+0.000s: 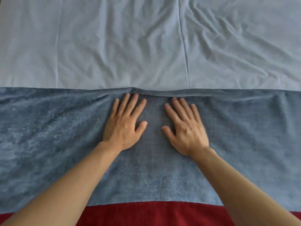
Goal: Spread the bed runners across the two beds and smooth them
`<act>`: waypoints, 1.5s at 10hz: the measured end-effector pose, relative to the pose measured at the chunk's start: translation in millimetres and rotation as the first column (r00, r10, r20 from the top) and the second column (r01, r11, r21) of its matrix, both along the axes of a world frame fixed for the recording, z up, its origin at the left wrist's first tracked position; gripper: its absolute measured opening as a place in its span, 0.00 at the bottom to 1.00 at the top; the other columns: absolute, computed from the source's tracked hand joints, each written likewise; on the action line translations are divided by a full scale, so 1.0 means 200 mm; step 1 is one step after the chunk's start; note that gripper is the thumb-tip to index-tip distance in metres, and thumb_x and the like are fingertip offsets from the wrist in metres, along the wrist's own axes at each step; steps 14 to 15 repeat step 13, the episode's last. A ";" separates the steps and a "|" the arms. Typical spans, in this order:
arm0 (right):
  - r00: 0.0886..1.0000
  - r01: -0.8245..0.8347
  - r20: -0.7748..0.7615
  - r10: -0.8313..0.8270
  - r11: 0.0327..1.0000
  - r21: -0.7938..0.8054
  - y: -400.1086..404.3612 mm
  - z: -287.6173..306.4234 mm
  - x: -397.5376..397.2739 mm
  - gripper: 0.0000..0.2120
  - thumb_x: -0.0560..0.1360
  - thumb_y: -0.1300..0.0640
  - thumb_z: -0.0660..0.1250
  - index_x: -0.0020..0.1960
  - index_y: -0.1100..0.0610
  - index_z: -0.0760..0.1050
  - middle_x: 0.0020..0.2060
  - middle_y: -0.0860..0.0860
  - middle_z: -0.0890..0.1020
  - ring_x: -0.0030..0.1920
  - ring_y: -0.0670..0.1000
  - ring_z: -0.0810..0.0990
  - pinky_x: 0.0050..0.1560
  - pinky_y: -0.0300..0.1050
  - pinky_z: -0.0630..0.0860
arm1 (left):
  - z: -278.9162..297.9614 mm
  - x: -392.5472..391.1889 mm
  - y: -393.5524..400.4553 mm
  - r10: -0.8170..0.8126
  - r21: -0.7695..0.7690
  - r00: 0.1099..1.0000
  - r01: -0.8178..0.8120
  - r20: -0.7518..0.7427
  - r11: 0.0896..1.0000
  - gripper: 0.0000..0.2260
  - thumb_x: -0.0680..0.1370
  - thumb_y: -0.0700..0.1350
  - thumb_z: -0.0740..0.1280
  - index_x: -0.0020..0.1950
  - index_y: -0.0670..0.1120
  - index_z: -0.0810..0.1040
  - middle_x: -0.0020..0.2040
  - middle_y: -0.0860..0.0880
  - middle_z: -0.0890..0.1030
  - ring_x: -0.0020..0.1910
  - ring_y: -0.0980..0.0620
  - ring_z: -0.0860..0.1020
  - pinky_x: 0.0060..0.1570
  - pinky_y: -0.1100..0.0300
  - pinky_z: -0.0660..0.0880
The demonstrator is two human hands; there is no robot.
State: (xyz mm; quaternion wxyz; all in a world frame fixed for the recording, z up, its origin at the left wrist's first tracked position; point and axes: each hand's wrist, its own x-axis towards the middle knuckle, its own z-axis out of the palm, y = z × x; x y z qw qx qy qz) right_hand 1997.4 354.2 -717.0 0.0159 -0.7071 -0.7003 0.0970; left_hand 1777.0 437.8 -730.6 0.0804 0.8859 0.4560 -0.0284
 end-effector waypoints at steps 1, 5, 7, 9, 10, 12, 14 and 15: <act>0.953 0.298 0.076 -0.294 0.953 -0.049 -0.09 0.02 0.33 0.37 0.77 0.35 0.53 0.82 0.49 0.54 0.82 0.50 0.53 0.81 0.53 0.47 0.79 0.60 0.46 | 0.00 -0.24 0.15 0.184 -0.015 0.980 -0.186 -0.081 0.982 0.32 0.81 0.63 0.47 0.82 0.52 0.47 0.82 0.45 0.44 0.81 0.46 0.42 0.78 0.42 0.46; 0.990 0.029 -0.139 -0.033 0.999 -0.030 -0.27 0.05 -0.48 0.29 0.80 0.52 0.52 0.80 0.53 0.58 0.81 0.54 0.56 0.81 0.55 0.49 0.79 0.60 0.52 | 0.06 -0.05 -0.57 0.090 -0.048 0.996 -0.090 0.002 0.995 0.30 0.81 0.52 0.55 0.81 0.46 0.54 0.81 0.42 0.52 0.81 0.43 0.49 0.77 0.41 0.53; 0.981 0.188 0.044 -0.187 0.981 -0.043 -0.54 0.05 -0.09 0.30 0.80 0.47 0.52 0.80 0.56 0.58 0.81 0.54 0.55 0.81 0.56 0.50 0.79 0.62 0.50 | 0.08 -0.47 -0.56 0.295 -0.050 0.955 -0.296 -0.027 0.954 0.31 0.81 0.57 0.51 0.82 0.47 0.50 0.82 0.43 0.47 0.81 0.45 0.44 0.78 0.42 0.47; 0.992 -0.046 -0.115 0.044 0.999 -0.016 -0.76 0.10 -0.60 0.31 0.78 0.50 0.57 0.80 0.54 0.58 0.81 0.54 0.56 0.81 0.56 0.49 0.78 0.62 0.51 | 0.13 -0.47 -0.99 0.106 -0.111 0.992 -0.098 0.068 0.989 0.31 0.79 0.55 0.57 0.81 0.46 0.56 0.82 0.43 0.52 0.81 0.44 0.50 0.76 0.38 0.55; 0.994 -0.033 -0.104 0.029 0.999 -0.031 -0.84 0.05 -0.66 0.32 0.78 0.48 0.59 0.80 0.53 0.59 0.81 0.54 0.56 0.81 0.55 0.51 0.78 0.61 0.52 | 0.10 -0.56 -1.05 0.084 -0.099 0.996 -0.081 0.023 0.992 0.32 0.78 0.56 0.58 0.81 0.47 0.58 0.81 0.43 0.53 0.80 0.44 0.51 0.76 0.40 0.55; 0.986 0.169 0.033 -0.166 0.981 -0.099 -0.97 0.10 -0.34 0.32 0.78 0.45 0.56 0.80 0.53 0.60 0.80 0.54 0.57 0.81 0.55 0.50 0.79 0.59 0.49 | 0.12 -0.71 -1.00 0.177 -0.091 0.982 -0.182 -0.060 0.979 0.32 0.81 0.59 0.52 0.82 0.47 0.53 0.82 0.43 0.50 0.81 0.44 0.48 0.77 0.41 0.51; 0.986 0.166 -0.006 -0.168 0.978 -0.122 -0.97 0.21 -0.42 0.31 0.78 0.46 0.57 0.79 0.54 0.61 0.79 0.55 0.61 0.80 0.56 0.56 0.79 0.58 0.54 | 0.24 -0.57 -1.06 0.209 -0.189 0.977 -0.200 0.031 0.961 0.31 0.82 0.60 0.48 0.82 0.48 0.49 0.82 0.46 0.45 0.81 0.48 0.46 0.79 0.47 0.48; 0.986 0.166 -0.006 -0.168 0.978 -0.122 -0.97 0.21 -0.42 0.31 0.78 0.46 0.57 0.79 0.54 0.61 0.79 0.55 0.61 0.80 0.56 0.56 0.79 0.58 0.54 | 0.24 -0.57 -1.06 0.209 -0.189 0.977 -0.200 0.031 0.961 0.31 0.82 0.60 0.48 0.82 0.48 0.49 0.82 0.46 0.45 0.81 0.48 0.46 0.79 0.47 0.48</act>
